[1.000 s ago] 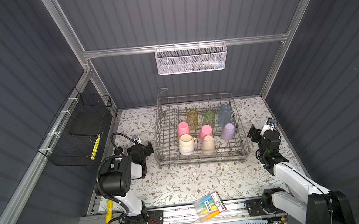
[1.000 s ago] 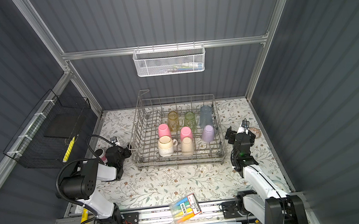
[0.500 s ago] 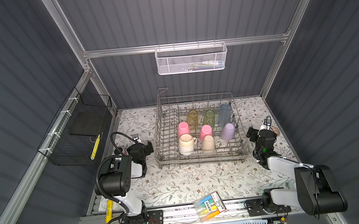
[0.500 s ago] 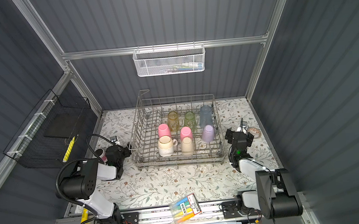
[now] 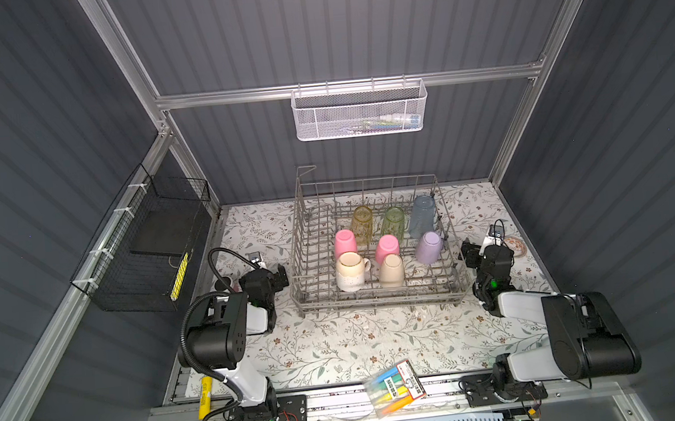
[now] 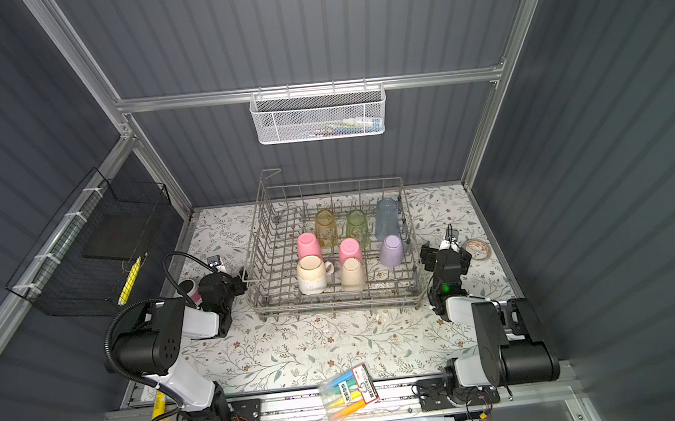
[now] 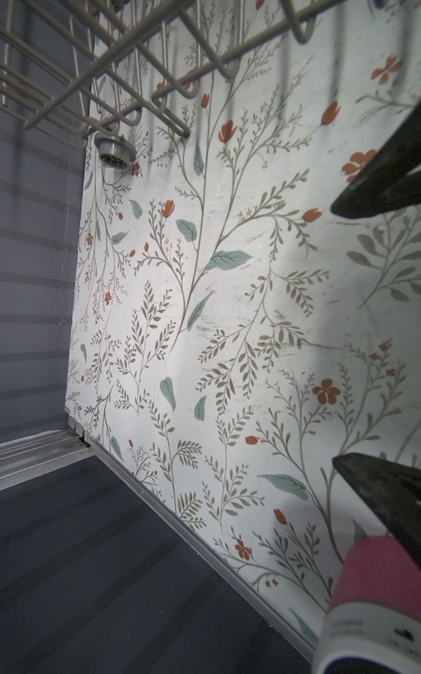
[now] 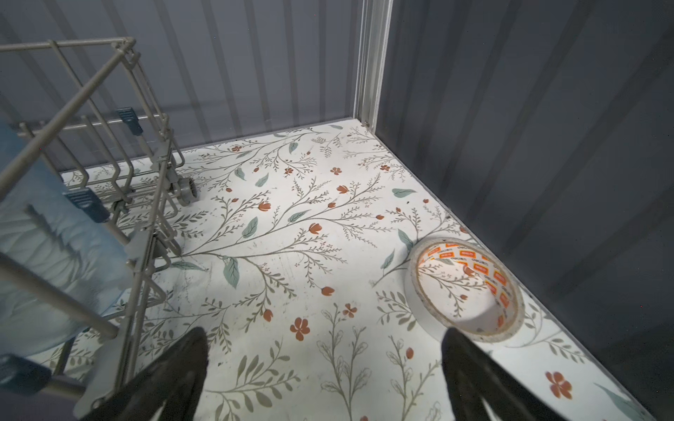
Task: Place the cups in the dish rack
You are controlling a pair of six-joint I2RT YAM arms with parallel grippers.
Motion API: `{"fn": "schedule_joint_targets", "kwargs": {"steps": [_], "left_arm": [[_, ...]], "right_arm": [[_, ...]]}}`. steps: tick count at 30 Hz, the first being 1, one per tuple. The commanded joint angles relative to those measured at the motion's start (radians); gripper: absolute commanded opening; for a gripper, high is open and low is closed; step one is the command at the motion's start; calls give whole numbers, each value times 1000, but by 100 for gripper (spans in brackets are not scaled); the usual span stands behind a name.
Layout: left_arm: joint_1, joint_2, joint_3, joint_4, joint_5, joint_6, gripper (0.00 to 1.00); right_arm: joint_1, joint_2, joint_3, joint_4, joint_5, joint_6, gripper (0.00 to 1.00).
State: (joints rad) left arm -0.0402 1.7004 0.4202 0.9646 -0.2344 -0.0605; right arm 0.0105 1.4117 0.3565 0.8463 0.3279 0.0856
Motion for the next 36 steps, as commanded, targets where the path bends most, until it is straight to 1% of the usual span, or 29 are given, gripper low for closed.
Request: {"fn": "schedule_joint_targets", "kwargs": {"steps": [1, 3, 6, 7, 8, 9, 11, 13, 15, 17, 20, 22, 29, 31, 36], "left_arm": [[-4, 8, 17, 0, -7, 18, 100], [-4, 8, 17, 0, -7, 18, 100], [-4, 8, 17, 0, -7, 18, 100], [-4, 8, 17, 0, -7, 18, 100], [-4, 8, 17, 0, -7, 18, 100], [-4, 8, 17, -2, -7, 18, 100], [-4, 8, 17, -1, -7, 18, 100], [-4, 8, 17, 0, -7, 18, 100], [-4, 8, 18, -2, -9, 20, 100], [-4, 8, 20, -3, -7, 20, 100], [-6, 8, 20, -6, -7, 21, 100], [-7, 8, 21, -6, -8, 21, 100], [-8, 11, 26, -16, -13, 24, 100], [-32, 16, 48, -52, -43, 45, 100], [-33, 16, 42, -35, -44, 47, 100]], "right_arm": [[-7, 10, 25, 5, -33, -10, 99], [-7, 9, 24, 1, -37, -10, 99], [-26, 10, 7, 27, -123, -14, 99], [-36, 15, -11, 52, -162, -14, 99], [-47, 47, -36, 123, -188, -10, 99], [-47, 65, -50, 206, -187, -19, 99], [-50, 25, -28, 79, -193, -8, 99], [-49, 61, -50, 188, -189, -17, 99], [-49, 34, -35, 111, -191, -10, 99], [-49, 55, -47, 168, -188, -16, 99], [-50, 43, -42, 140, -189, -12, 99], [-49, 51, -48, 167, -189, -15, 99], [-50, 48, -47, 160, -189, -14, 99], [-49, 47, -46, 160, -188, -14, 99], [-49, 47, -48, 160, -189, -14, 99]]}}
